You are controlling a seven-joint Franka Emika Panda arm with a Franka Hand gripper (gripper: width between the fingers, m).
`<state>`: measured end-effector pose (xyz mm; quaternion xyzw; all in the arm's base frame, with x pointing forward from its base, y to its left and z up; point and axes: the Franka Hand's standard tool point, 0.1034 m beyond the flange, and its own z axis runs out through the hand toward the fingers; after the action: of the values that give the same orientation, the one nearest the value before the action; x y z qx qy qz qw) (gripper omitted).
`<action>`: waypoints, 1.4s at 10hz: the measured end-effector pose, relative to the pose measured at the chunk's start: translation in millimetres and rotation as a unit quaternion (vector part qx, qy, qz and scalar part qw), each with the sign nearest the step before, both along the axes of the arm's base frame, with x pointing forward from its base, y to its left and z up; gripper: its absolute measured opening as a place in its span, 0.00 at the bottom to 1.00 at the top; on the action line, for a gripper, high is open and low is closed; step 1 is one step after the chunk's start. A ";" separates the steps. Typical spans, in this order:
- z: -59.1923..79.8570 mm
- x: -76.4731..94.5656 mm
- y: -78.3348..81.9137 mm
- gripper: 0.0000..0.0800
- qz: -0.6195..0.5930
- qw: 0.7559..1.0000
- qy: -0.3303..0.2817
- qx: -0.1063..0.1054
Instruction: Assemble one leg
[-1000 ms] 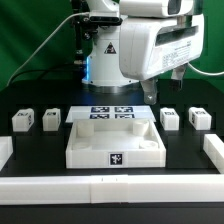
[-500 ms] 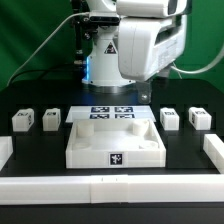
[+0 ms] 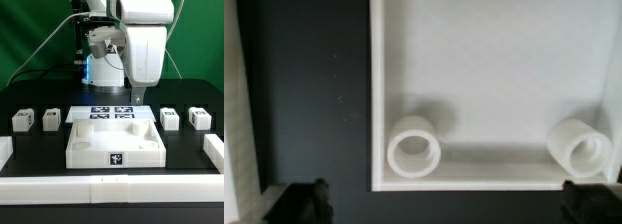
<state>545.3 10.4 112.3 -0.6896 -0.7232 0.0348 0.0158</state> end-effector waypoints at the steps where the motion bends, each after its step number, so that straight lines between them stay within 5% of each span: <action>1: -0.1 0.0 -0.2 0.81 0.000 1.000 0.000 0.000; 3: -0.6 -1.8 -1.6 0.81 0.000 1.000 0.001 0.000; 6: -14.5 -51.1 -21.2 0.81 -0.007 1.000 0.011 0.001; 9: -39.5 -78.8 -36.4 0.81 -0.018 1.000 0.020 0.010; 14: -48.1 -83.5 -39.2 0.81 -0.019 0.999 0.026 0.012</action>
Offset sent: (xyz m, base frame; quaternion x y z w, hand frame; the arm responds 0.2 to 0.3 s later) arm -0.0576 -0.0155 -0.0035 0.0190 0.0136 -0.0078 0.9997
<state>461.8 -28.8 64.2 -0.7019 -0.7096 0.0437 0.0431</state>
